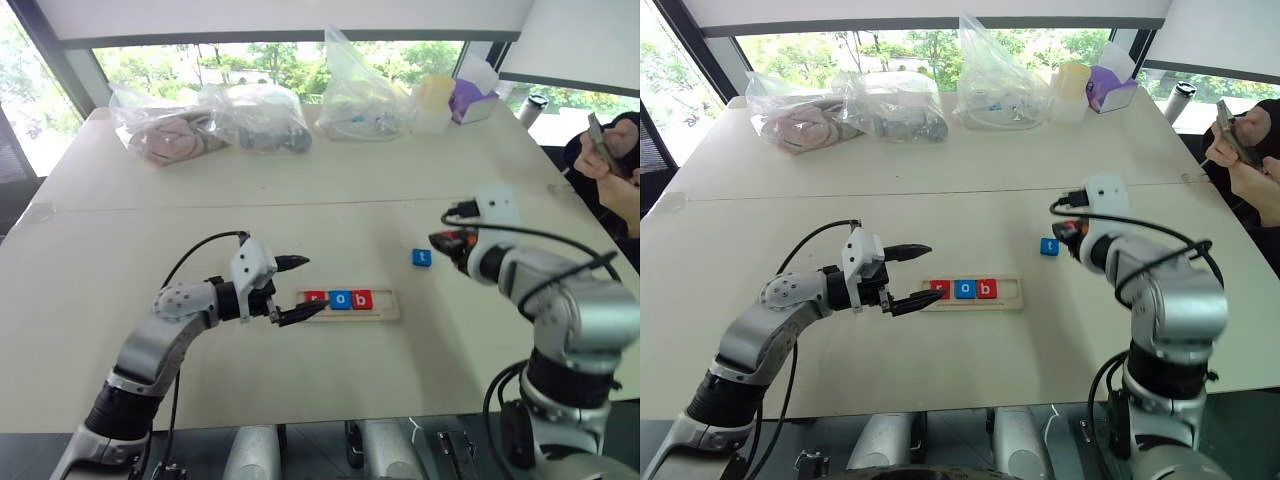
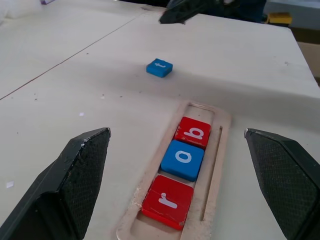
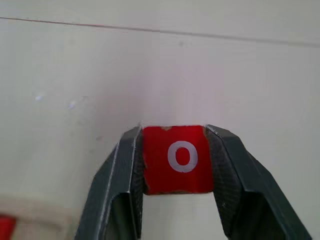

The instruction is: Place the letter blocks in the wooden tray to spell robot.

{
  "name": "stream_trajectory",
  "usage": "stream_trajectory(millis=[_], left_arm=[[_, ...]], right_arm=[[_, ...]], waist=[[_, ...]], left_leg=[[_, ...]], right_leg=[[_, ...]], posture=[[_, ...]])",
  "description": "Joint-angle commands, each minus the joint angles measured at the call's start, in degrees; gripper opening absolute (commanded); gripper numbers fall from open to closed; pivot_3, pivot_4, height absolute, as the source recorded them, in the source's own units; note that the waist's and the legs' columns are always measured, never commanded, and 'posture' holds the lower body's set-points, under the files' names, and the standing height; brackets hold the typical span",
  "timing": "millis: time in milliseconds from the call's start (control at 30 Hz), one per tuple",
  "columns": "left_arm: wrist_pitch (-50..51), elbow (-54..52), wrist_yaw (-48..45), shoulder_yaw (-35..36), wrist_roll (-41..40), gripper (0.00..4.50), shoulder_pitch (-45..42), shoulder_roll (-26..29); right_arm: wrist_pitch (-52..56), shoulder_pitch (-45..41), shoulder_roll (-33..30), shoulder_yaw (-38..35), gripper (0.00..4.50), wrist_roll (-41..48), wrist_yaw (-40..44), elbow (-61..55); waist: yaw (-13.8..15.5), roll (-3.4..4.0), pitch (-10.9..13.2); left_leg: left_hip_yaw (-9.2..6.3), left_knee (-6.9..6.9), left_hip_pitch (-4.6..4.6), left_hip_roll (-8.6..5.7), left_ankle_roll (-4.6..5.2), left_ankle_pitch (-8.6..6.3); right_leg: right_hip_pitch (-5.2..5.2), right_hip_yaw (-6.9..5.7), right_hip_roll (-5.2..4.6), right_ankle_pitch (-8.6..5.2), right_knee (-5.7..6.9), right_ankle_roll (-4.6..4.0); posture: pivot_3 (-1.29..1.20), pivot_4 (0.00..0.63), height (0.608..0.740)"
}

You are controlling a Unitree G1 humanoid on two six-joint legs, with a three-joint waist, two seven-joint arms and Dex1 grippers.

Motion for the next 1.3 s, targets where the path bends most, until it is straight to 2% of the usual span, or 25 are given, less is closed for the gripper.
stream_trajectory(millis=[33,133,233,533,567,633,700,733,867,900,1000,1033,1167,1300], left_arm=[[-1.6,0.0,-1.2,-0.2,0.1,4.5,-1.1,-0.2],[-1.9,1.0,-2.1,-0.4,0.3,4.5,-1.7,-0.2],[-2.2,1.8,-2.7,-0.1,0.5,4.5,-2.3,0.0],[-4.0,0.5,-5.5,-0.7,1.9,4.5,-1.3,3.0],[-4.4,0.1,-6.1,-0.7,1.8,4.5,-0.9,3.5],[-4.6,-0.9,-7.5,-0.3,1.0,4.5,-0.2,4.5],[-4.7,-1.5,-8.4,0.0,0.4,4.5,0.2,5.0],[-4.8,-1.7,-8.8,0.2,0.2,4.5,0.2,5.2],[-5.4,-1.7,-11.3,0.8,-0.3,4.5,-0.1,6.4],[-5.5,-1.4,-11.6,0.8,-0.3,4.5,-0.3,6.5],[-6.3,0.0,-12.0,0.5,0.1,4.5,-1.4,6.3],[-6.5,0.4,-11.9,0.4,0.3,4.5,-1.8,6.0],[-6.8,1.1,-11.7,0.1,0.6,4.5,-2.6,5.3],[-7.0,1.7,-11.4,0.1,1.0,4.5,-3.1,5.0]], right_arm=[[0.9,5.6,3.8,-2.4,1.22,0.1,-3.5,-6.5],[0.9,8.7,9.7,-4.3,1.22,-0.7,-7.2,-6.5],[0.9,10.7,11.9,-3.9,1.22,-1.0,-9.2,-6.0],[0.9,12.1,11.8,-3.5,1.22,-0.1,-9.8,-4.7],[0.9,12.1,11.4,-3.2,2.24,0.1,-9.5,-4.7],[0.9,11.9,9.8,-2.5,3.08,1.0,-8.4,-4.8],[0.9,11.6,7.8,-1.9,4.16,2.0,-7.0,-4.8],[0.9,11.1,6.1,-1.8,4.48,3.1,-5.5,-4.7],[-0.9,8.6,-9.0,0.5,4.48,10.8,7.1,-2.8],[-3.2,8.6,-13.3,1.1,4.48,12.6,10.8,-1.7],[-19.7,11.5,-26.4,0.6,4.48,16.9,28.9,5.5],[-31.3,14.5,-29.9,0.9,4.48,14.6,35.4,10.7],[-59.1,21.6,-38.3,4.2,4.48,8.4,50.5,26.1],[-74.3,18.6,-39.2,8.2,4.48,5.1,56.5,38.0]], waist=[[0.0,0.0,0.0],[-0.2,0.0,0.0],[-0.3,0.01,0.0],[-0.3,0.02,0.0],[-0.3,0.02,0.0],[-0.3,0.02,0.0],[-0.3,0.02,0.0],[-0.2,0.02,0.0],[-0.2,0.07,0.0],[-0.2,0.04,0.0],[0.1,0.05,0.1],[0.2,0.03,0.1],[0.1,-0.02,0.1],[-0.5,-0.01,0.1]], left_leg=[[0.0,0.0,0.0,0.0,0.0,0.0],[0.02,0.02,-0.02,-0.01,0.0,0.0],[0.01,0.02,0.0,0.0,0.0,0.0],[0.0,-0.08,-0.02,0.0,0.0,0.0],[0.0,-0.08,-0.02,0.01,0.0,0.0],[-0.01,-0.1,-0.03,0.02,0.0,0.0],[0.01,-0.1,-0.07,0.02,0.0,0.0],[0.01,-0.11,-0.09,0.01,-0.01,-0.01],[0.08,-0.11,-0.15,-0.01,-0.01,-0.01],[0.09,-0.14,-0.15,-0.01,-0.01,-0.01],[0.06,-0.23,-0.16,-0.02,0.0,-0.02],[0.04,-0.22,-0.17,-0.02,0.02,-0.03],[0.06,-0.21,-0.16,-0.06,0.1,-0.08],[0.12,-0.17,-0.08,-0.05,0.11,-0.08]], right_leg=[[0.01,0.0,-0.01,0.0,-0.02,0.0],[0.0,0.01,-0.02,0.0,-0.04,0.0],[-0.02,0.0,-0.02,-0.02,-0.04,0.04],[-0.03,-0.01,-0.01,-0.02,-0.16,0.03],[-0.03,-0.01,-0.01,-0.02,-0.18,0.03],[-0.01,-0.02,-0.01,-0.02,-0.26,0.03],[0.0,-0.02,-0.03,-0.01,-0.38,0.02],[0.01,-0.02,-0.06,-0.01,-0.44,0.02],[0.04,-0.03,-0.13,-0.01,-0.68,0.03],[0.06,-0.03,-0.15,-0.02,-0.75,0.05],[0.08,-0.06,-0.13,-0.09,-0.83,0.17],[0.1,-0.08,-0.1,-0.11,-0.85,0.2],[0.2,-0.07,-0.08,-0.21,-0.9,0.34],[0.18,0.01,-0.05,-0.18,-0.79,0.33]], posture=[[0.0,0.15,0.74],[0.0,0.15,0.74],[0.0,0.15,0.74],[0.0,0.15,0.74],[0.0,0.15,0.74],[0.0,0.15,0.74],[0.0,0.15,0.74],[0.0,0.15,0.74],[0.0,0.15,0.74],[0.0,0.15,0.74],[0.0,0.15,0.74],[0.0,0.15,0.74],[0.0,0.15,0.74],[0.0,0.15,0.74]])
